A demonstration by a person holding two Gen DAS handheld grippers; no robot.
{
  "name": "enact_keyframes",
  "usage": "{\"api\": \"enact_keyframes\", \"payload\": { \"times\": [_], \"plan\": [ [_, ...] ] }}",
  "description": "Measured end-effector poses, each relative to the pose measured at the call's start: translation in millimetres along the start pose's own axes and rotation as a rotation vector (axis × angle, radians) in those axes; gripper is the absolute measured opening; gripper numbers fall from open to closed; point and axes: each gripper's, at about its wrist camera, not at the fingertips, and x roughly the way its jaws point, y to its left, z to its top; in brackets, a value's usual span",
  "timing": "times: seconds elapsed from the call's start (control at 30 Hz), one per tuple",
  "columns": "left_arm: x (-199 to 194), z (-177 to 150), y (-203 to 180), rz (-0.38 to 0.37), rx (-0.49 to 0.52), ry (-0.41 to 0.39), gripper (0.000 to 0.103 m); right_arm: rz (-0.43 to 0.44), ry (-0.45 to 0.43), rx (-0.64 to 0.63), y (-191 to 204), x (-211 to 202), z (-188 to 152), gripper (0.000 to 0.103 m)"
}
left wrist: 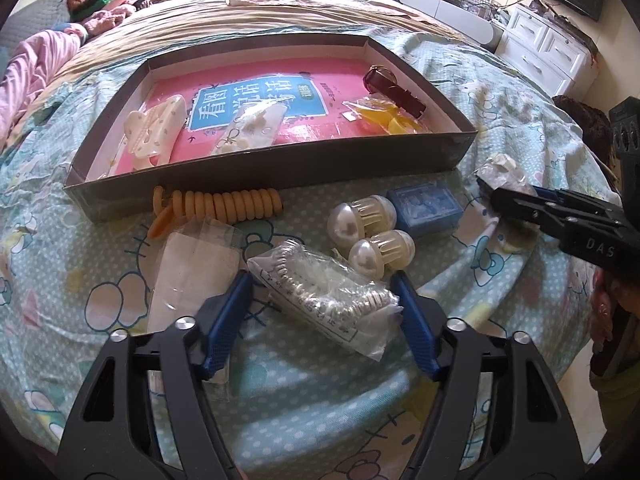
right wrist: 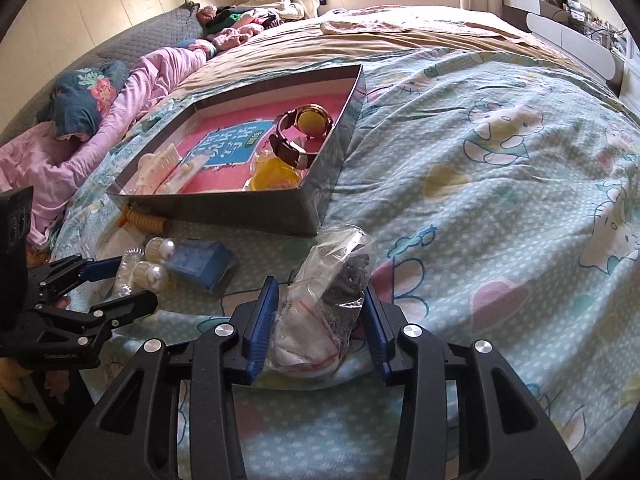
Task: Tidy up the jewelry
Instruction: 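Carry the silver-chain bag with left gripper over the tray while right carries the clear bag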
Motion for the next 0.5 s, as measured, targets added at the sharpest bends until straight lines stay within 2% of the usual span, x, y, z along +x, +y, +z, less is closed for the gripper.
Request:
{"api": "enact_keyframes", "payload": {
  "times": [0.03,0.13,0.3,0.5],
  "plan": [
    [0,-1,0,-0.004,0.000,0.001,0.053,0.000,-0.005,0.002,-1,-3,0,0.038],
    [-2,-1,-2,0.004,0.016,-0.002,0.050,0.000,-0.020,0.005,-2,-12,1,0.038],
    [-13,-2,-4,-0.013,0.018,-0.016,0.048,-0.001,-0.046,0.002,0,-27,5,0.038],
    [-39,1,-6,-0.039,0.023,-0.073,0.048,0.002,-0.069,-0.012,8,-41,9,0.038]
  ]
}}
